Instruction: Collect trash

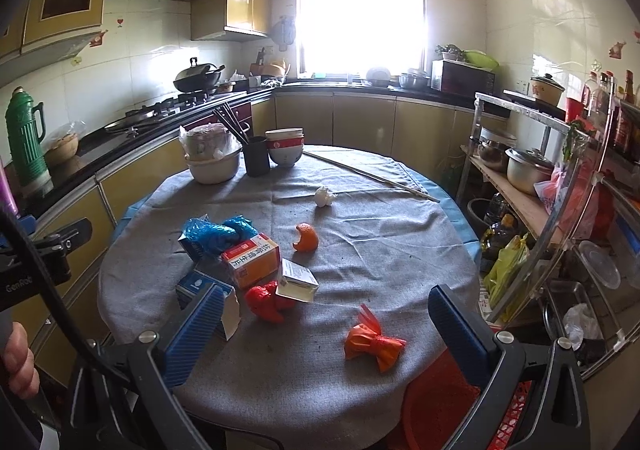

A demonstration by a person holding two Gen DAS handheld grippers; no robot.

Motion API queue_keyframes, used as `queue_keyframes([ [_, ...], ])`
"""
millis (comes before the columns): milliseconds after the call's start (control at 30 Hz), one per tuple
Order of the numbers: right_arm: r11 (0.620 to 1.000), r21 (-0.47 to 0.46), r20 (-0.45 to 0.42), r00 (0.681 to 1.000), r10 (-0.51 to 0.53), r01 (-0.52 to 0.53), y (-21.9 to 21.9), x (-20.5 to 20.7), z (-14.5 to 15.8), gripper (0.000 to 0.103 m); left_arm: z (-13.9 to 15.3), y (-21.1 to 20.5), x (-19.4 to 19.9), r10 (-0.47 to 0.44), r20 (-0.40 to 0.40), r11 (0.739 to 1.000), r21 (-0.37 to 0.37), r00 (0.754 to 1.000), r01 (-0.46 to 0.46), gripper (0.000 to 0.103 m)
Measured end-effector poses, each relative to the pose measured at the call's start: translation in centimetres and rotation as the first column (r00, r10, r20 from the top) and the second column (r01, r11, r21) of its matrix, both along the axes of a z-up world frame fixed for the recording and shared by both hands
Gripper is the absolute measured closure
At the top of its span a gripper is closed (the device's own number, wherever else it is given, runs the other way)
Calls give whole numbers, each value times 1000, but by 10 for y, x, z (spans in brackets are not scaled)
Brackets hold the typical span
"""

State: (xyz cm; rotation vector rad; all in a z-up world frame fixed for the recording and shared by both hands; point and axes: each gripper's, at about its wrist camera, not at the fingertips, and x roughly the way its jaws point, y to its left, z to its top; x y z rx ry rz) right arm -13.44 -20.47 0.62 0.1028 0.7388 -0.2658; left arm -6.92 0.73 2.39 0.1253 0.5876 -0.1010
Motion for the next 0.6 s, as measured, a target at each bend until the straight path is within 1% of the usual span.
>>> queue_keyframes([
  [167, 1000, 16, -3, 1000, 6, -6, -4, 6, -3, 0, -2, 1, 6, 18, -15, 1000, 11, 1000, -17, 0],
  [400, 995, 98, -17, 1000, -3, 5, -25, 20, -18, 0, -7, 0, 18, 58, -42, 998, 36, 997, -57, 0],
  [600, 988, 151, -16, 999, -29, 31, -49, 25, -27, 0, -8, -10, 27, 55, -42, 997, 62, 998, -53, 0],
])
